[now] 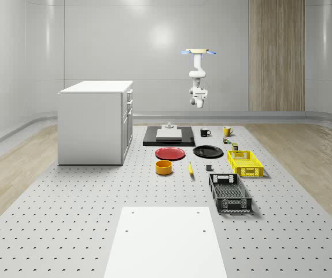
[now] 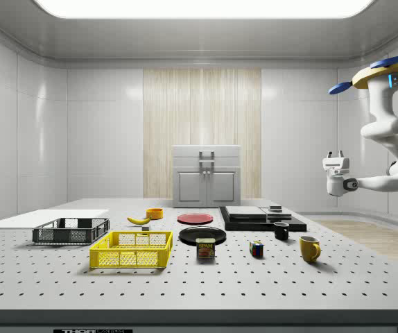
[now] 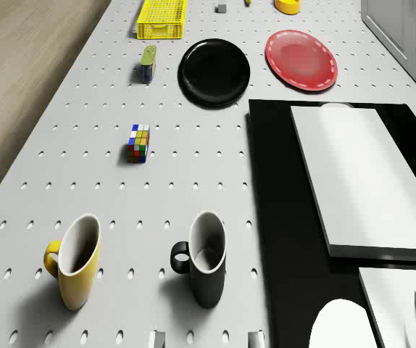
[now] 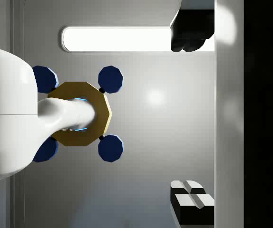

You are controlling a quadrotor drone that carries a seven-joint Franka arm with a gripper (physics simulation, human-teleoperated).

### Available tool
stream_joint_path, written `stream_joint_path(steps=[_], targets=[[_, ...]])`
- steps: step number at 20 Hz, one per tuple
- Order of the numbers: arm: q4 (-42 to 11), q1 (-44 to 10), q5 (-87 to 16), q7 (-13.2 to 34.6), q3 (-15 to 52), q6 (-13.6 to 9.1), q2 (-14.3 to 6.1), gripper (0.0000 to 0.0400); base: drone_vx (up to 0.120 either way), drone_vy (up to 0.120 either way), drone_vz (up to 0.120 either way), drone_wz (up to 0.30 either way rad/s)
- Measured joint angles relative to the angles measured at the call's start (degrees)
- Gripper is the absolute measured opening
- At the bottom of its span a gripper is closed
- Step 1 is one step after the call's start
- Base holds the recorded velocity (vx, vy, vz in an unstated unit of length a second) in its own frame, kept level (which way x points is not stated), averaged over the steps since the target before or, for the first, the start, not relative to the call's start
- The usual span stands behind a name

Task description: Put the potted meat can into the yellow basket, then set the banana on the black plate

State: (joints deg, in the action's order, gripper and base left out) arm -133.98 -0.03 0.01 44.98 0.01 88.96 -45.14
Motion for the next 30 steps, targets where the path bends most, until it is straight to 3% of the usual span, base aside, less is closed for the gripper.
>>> stream_joint_path(steps=[7,13,19,30], targets=[[8.55,-0.18,0.07,-0.10,0.09,-6.37,1.86,0.0400,0.046,0.080,0.000,0.000],[14.19,-0.27,0.10,-0.13,0.15,-9.64,3.96,0.0400,0.120,0.120,0.000,0.000],[16.41,-0.34,0.13,-0.16,0.19,-10.78,4.78,0.0400,0.120,0.120,0.000,0.000],[16.92,-0.42,0.14,-0.20,0.25,-10.79,4.80,0.0400,0.120,0.120,0.000,0.000]])
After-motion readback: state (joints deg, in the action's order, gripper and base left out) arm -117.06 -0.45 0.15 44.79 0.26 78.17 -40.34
